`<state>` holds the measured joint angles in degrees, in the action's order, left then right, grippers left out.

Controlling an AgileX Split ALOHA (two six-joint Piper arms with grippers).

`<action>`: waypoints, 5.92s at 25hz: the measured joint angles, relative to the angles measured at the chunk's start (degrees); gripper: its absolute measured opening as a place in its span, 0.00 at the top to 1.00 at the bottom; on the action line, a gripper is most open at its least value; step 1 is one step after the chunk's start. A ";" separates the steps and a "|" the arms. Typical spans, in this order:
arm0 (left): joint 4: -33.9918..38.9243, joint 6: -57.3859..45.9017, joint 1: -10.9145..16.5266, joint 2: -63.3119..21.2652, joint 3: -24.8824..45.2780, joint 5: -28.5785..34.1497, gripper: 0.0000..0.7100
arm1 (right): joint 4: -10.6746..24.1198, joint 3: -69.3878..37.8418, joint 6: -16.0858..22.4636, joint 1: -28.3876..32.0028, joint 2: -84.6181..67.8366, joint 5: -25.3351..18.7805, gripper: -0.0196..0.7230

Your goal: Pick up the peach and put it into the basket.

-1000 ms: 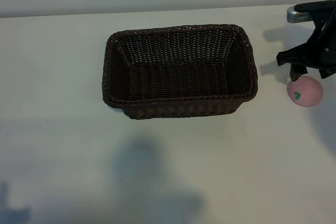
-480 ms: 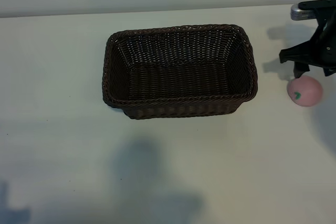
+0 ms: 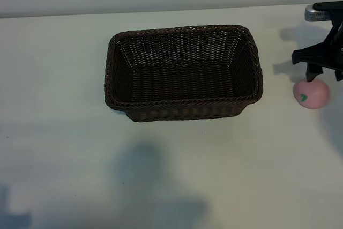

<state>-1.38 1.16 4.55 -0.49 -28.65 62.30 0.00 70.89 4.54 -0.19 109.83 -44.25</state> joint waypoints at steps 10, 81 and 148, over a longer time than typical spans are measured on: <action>0.00 0.07 0.00 0.00 0.00 0.00 0.35 | -2.92 0.00 -2.17 0.00 4.41 -0.07 0.21; 0.00 0.01 0.00 0.00 0.00 0.00 0.35 | -8.74 17.73 -7.44 -27.71 5.61 -2.30 0.91; -0.17 -0.21 0.00 0.00 0.00 0.00 0.35 | -7.82 38.21 -7.62 14.94 -5.17 -25.67 0.19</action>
<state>-1.55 0.95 4.55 -0.49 -28.65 62.30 -7.82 109.10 -3.08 14.75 104.66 -69.92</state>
